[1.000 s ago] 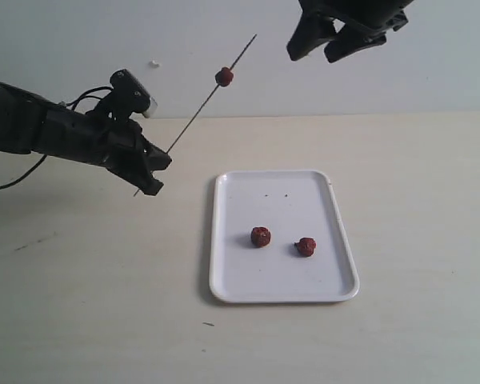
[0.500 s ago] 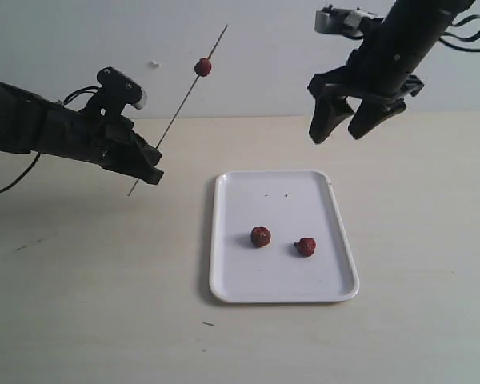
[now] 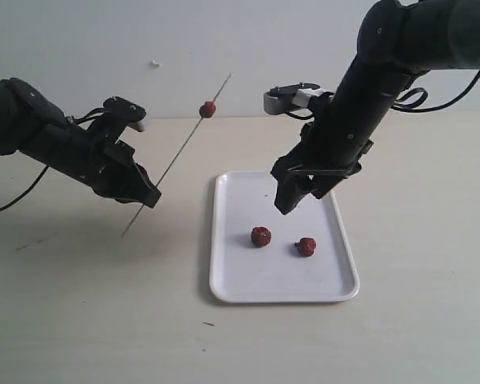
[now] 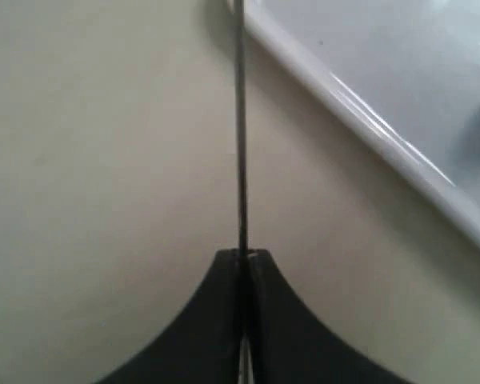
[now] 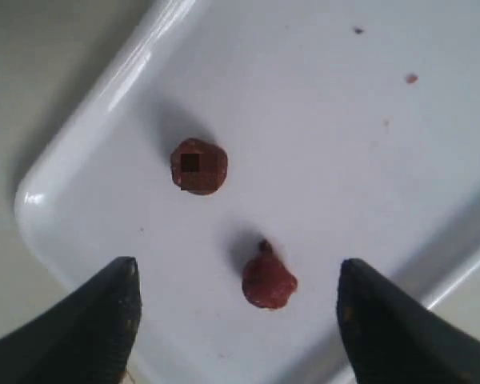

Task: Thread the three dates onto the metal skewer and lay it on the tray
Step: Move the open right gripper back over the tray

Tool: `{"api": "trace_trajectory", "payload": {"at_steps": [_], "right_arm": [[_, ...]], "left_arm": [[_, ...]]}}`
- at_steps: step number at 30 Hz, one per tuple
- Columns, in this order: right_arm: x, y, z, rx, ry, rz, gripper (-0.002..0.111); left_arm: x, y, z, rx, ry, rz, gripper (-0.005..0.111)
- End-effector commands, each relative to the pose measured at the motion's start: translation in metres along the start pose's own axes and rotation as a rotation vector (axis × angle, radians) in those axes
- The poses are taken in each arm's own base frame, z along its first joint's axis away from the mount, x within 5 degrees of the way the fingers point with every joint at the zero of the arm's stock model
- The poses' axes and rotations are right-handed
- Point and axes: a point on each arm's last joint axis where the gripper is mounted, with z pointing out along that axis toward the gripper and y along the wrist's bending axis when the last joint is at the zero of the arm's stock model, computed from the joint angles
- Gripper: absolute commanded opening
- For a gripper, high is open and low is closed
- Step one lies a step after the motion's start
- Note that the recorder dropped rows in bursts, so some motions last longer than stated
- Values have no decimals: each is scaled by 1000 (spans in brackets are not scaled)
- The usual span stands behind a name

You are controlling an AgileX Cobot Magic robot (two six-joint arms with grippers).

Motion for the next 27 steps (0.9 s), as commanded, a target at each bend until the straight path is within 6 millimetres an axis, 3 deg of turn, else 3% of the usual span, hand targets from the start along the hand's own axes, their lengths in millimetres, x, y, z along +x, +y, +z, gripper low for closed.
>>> {"api": "trace_trajectory", "payload": {"at_steps": [1, 6, 14, 19, 22, 27], "right_arm": [[-3, -5, 0, 62, -61, -131, 64], [-19, -11, -3, 135, -237, -161, 62], [-16, -5, -1, 85, -209, -161, 62], [-17, -8, 6, 84, -214, -148, 62], [-15, -10, 16, 71, -180, -165, 62], [-14, -8, 16, 34, -156, -156, 62]], "left_arm": [[-4, 1, -5, -27, -2, -1, 0], [-6, 5, -6, -65, -33, -19, 0], [-12, 10, -11, -133, -75, -14, 0], [-22, 6, -28, -149, -116, -2, 0], [-29, 1, -45, -154, -138, 38, 0], [-44, -4, -70, -146, -147, -8, 0]]}}
